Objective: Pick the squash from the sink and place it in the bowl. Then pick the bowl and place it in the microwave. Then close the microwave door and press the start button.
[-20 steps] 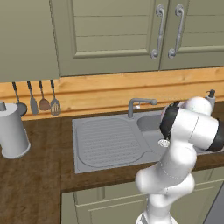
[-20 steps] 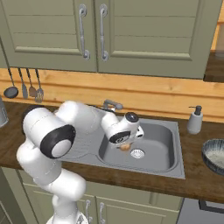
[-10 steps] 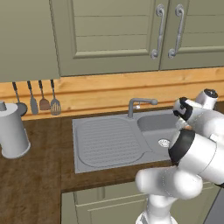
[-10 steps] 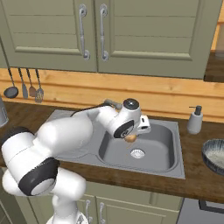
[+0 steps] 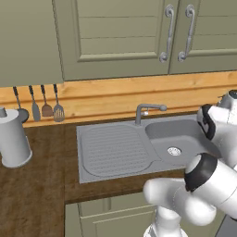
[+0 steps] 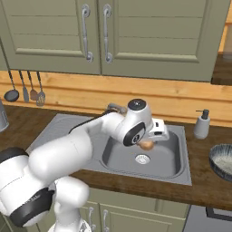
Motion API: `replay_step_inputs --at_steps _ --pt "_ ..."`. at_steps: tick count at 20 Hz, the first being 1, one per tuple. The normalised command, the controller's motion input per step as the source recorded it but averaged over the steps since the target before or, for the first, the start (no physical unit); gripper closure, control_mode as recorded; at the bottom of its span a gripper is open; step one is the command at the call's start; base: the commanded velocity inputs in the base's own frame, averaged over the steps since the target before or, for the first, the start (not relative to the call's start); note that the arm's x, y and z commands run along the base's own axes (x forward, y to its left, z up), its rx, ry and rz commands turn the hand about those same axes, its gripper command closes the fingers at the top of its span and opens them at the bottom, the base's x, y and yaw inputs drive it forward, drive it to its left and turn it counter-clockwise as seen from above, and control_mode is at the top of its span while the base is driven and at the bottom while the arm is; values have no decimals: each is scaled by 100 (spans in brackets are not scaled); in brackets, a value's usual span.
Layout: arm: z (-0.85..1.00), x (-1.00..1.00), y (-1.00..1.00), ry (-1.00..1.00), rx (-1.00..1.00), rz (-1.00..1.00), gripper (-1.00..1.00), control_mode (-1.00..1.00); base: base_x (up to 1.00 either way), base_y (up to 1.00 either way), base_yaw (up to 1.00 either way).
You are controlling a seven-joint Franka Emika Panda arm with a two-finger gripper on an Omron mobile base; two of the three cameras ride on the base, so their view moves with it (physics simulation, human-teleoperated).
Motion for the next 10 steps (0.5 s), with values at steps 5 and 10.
replay_step_inputs --at_steps 5,10 --pt "35 -31 -71 0 -5 -13 100 -100 0 0 0" --pt "20 -3 -80 0 -1 -9 100 -100 0 0 0"
